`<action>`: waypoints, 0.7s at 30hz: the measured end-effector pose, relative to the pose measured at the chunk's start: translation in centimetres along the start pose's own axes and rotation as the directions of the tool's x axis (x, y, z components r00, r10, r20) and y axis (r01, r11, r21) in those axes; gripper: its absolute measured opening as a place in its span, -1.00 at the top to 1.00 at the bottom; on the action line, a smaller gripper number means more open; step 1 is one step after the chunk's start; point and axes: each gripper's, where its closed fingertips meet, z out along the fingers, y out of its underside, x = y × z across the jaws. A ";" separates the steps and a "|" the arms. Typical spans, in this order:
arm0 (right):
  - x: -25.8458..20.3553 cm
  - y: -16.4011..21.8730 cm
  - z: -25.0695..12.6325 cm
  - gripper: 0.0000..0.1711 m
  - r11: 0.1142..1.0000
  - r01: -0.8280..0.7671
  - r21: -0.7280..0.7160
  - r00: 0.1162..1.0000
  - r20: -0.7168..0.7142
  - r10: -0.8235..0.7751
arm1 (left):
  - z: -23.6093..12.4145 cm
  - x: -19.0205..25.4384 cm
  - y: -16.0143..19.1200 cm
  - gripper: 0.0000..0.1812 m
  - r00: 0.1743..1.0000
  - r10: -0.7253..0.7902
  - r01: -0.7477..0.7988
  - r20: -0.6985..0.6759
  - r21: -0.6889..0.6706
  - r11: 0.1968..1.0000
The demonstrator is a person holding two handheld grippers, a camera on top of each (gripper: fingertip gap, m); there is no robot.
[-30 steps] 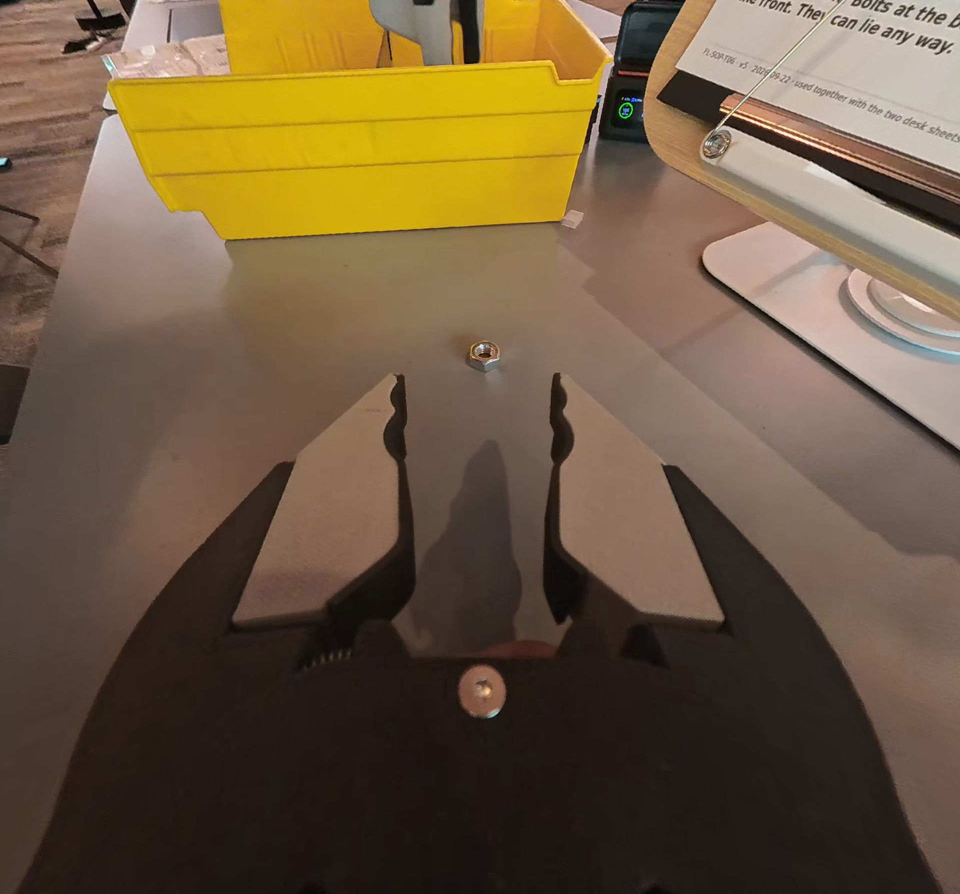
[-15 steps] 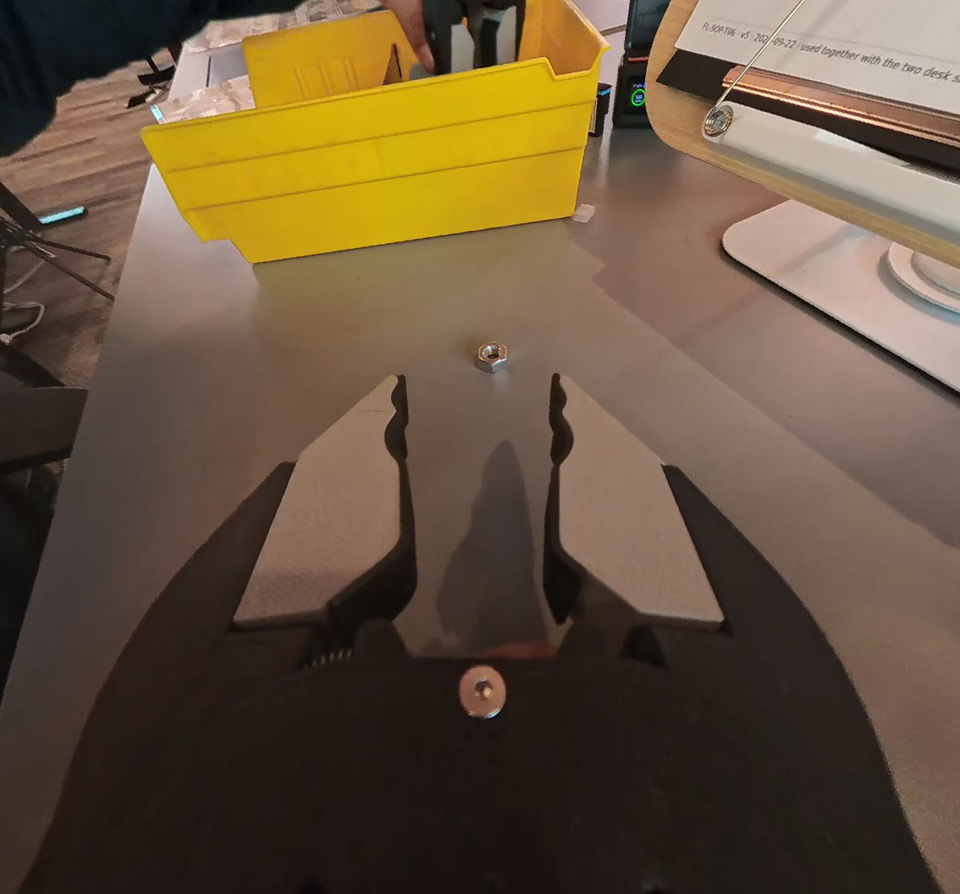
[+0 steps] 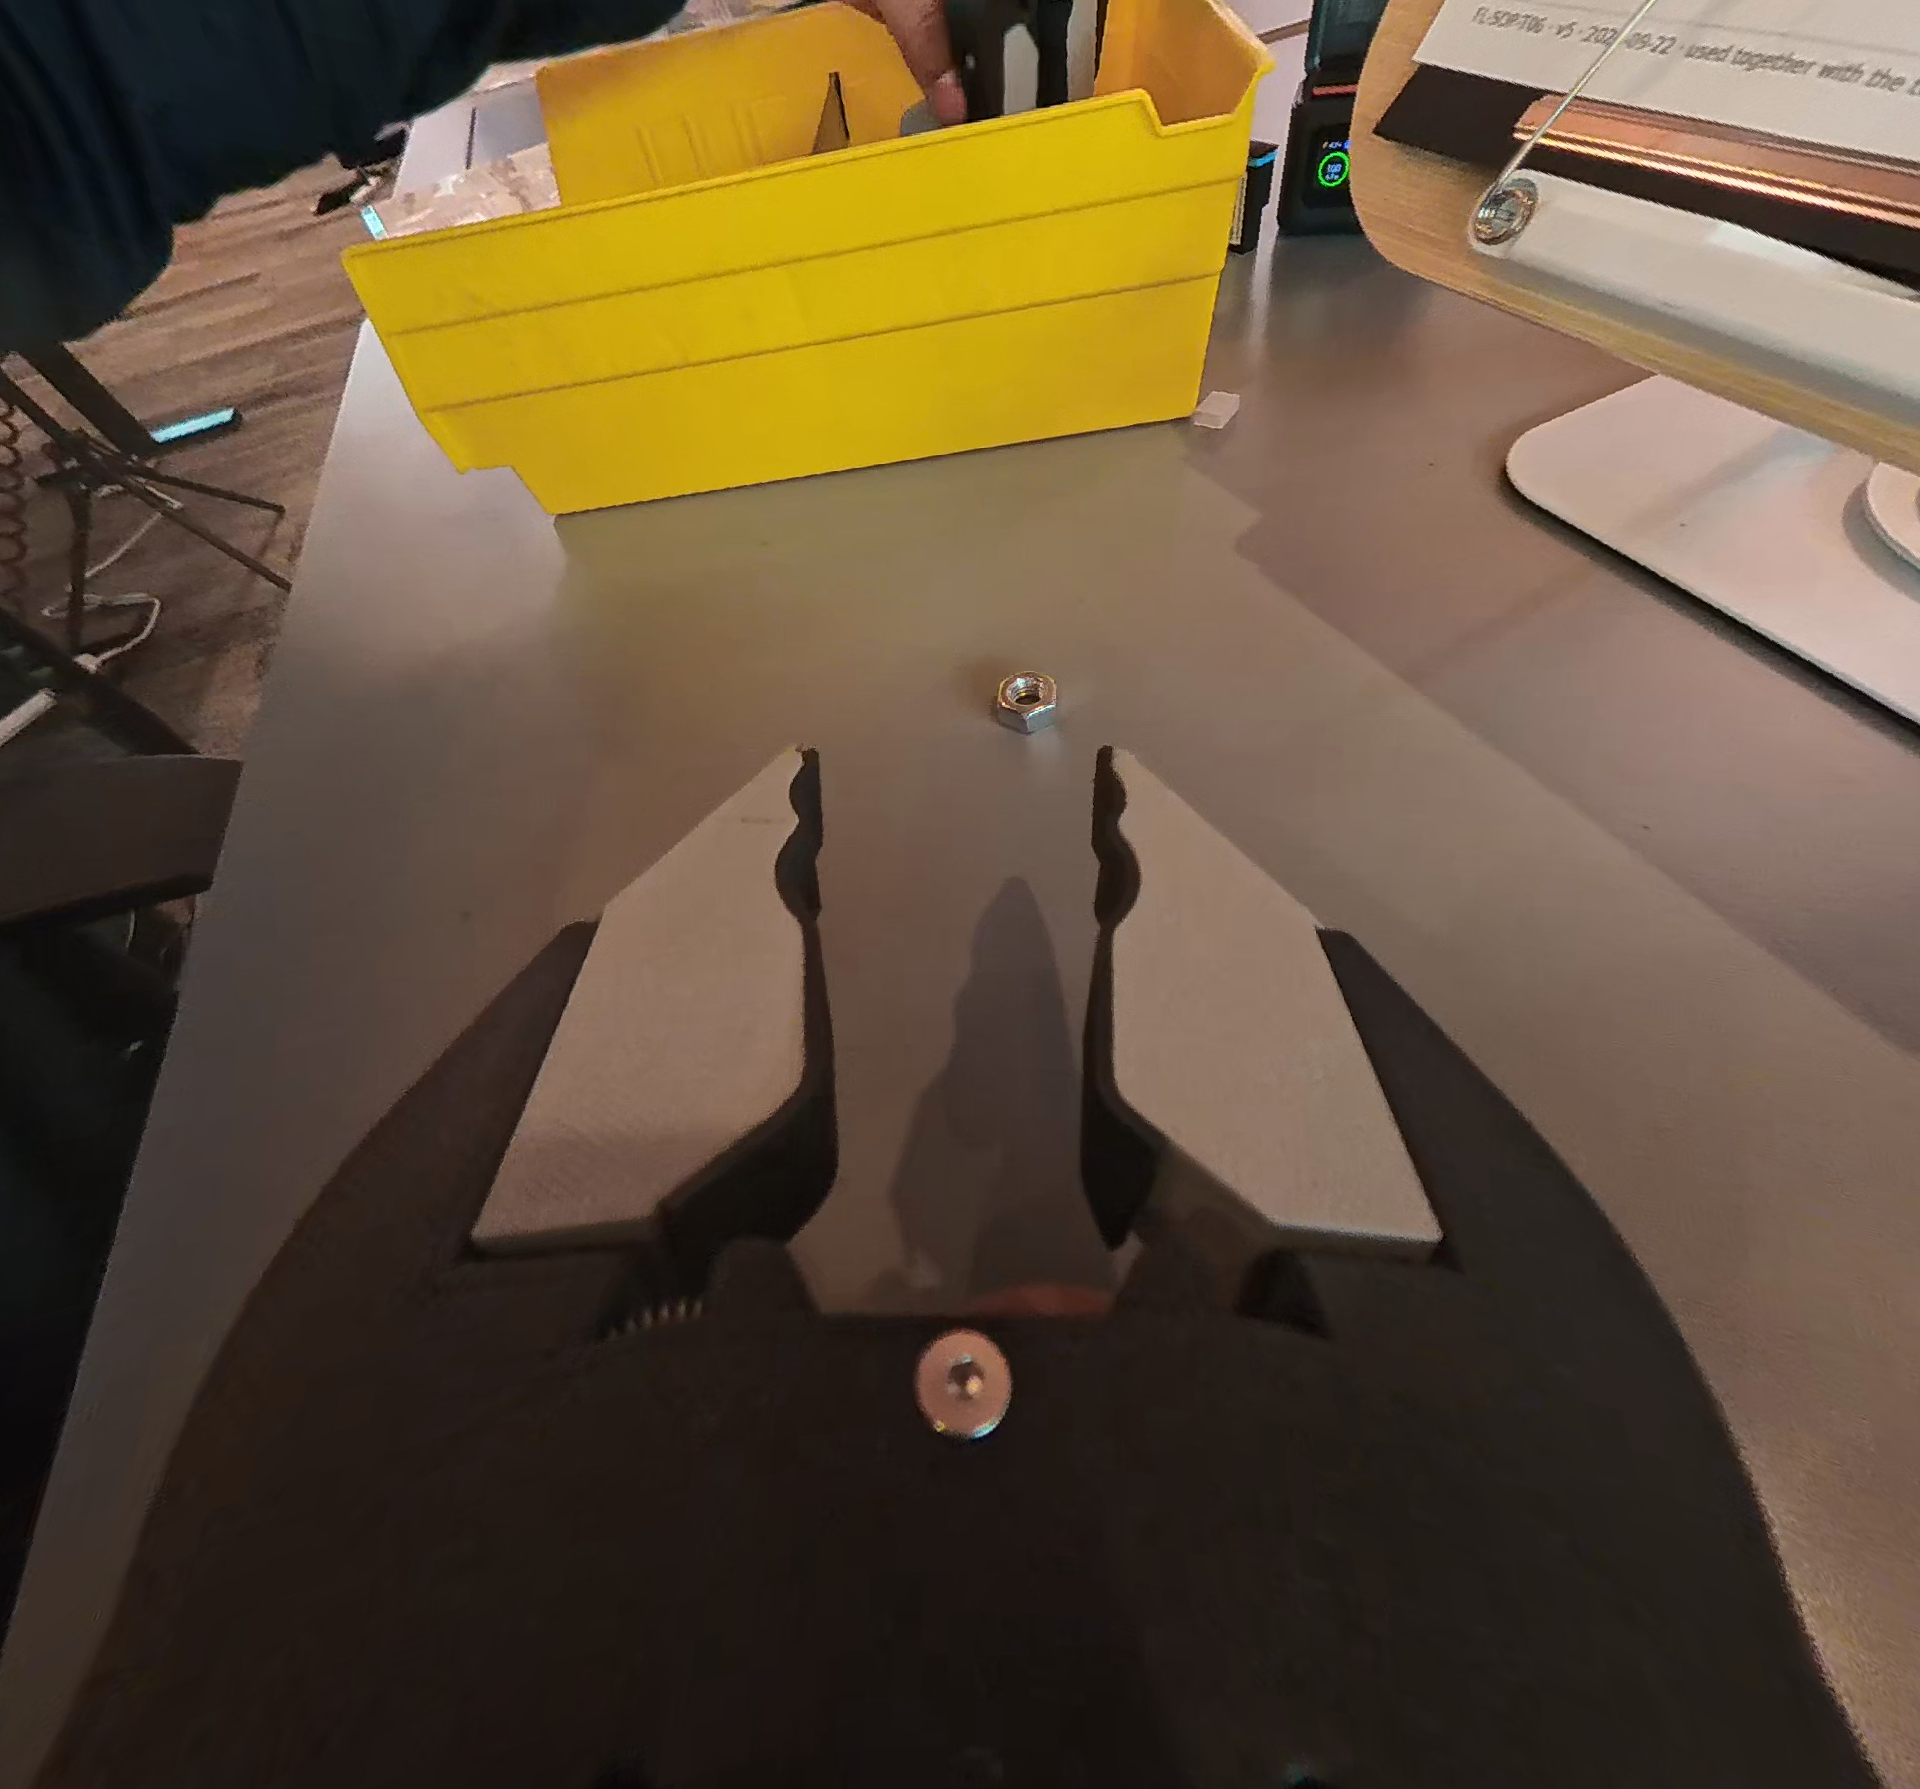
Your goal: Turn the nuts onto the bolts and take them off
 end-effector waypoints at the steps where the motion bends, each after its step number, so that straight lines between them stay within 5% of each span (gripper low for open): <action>1: 0.0 0.0 0.0 0.43 1.000 0.005 -0.004 1.000 -0.001 -0.005 | 0.1 0.0 0.1 0.55 0.999 -0.027 0.027 -0.023 0.002 1.000; 9: -0.1 0.1 0.1 0.44 1.000 0.013 -0.011 1.000 -0.004 -0.013 | -0.2 0.3 0.2 0.91 0.996 -0.078 0.080 -0.038 0.064 0.995; 14: 0.0 0.1 0.1 0.47 1.000 0.016 -0.008 1.000 -0.013 -0.016 | -5.3 -0.3 -2.1 0.91 0.984 -0.138 0.103 0.115 0.264 0.959; 17: 0.3 -0.3 -0.2 0.47 1.000 0.025 0.018 0.999 -0.035 -0.024 | -10.7 3.7 -5.2 0.92 0.982 -0.084 0.004 0.167 0.430 0.903; 21: 0.6 -1.8 -1.3 0.43 0.992 0.087 0.093 0.995 -0.064 -0.081 | -14.8 14.9 -9.2 0.92 0.956 0.155 -0.261 0.249 0.484 0.835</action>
